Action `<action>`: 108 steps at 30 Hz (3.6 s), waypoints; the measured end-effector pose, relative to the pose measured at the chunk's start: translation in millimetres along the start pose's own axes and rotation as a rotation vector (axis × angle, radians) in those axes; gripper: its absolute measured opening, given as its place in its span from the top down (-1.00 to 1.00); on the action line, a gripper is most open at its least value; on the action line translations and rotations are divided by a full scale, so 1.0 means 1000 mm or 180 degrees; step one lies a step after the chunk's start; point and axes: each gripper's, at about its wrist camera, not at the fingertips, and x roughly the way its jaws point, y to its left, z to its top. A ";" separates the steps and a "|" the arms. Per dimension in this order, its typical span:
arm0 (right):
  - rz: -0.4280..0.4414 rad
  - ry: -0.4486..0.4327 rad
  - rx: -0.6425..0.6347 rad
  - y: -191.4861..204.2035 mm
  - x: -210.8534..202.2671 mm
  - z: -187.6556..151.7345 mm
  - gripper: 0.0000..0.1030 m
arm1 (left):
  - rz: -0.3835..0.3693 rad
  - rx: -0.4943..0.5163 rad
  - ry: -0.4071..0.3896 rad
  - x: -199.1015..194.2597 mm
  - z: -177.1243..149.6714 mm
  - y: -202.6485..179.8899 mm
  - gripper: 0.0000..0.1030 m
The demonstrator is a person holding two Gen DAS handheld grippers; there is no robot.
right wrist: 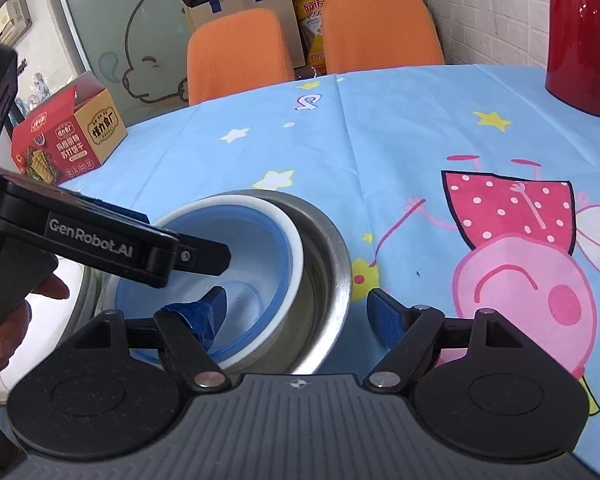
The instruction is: Organize plates and bowls
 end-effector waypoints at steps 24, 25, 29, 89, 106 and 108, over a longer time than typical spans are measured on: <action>-0.0240 -0.0181 0.0222 0.029 -0.005 -0.013 -0.28 | -0.0176 0.0144 0.0178 0.005 0.000 -0.038 -0.14; -0.0254 -0.0201 0.0267 0.026 -0.008 -0.012 -0.29 | -0.0171 0.0165 0.0121 0.001 0.003 -0.043 -0.14; -0.0364 -0.0424 0.0225 0.023 -0.027 0.002 -0.29 | -0.0257 0.0173 -0.0062 -0.019 0.022 -0.051 -0.06; -0.0328 -0.1041 0.0211 0.063 -0.080 -0.008 -0.29 | 0.0890 -0.1126 -0.1473 -0.175 -0.143 0.007 -0.99; -0.0169 -0.1257 0.0441 0.054 -0.172 -0.124 -0.32 | 0.1269 -0.0616 -0.1563 -0.195 -0.260 -0.090 -0.99; -0.0172 -0.1294 0.0394 0.058 -0.180 -0.132 -0.32 | 0.1270 -0.0623 -0.1588 -0.201 -0.269 -0.094 -0.99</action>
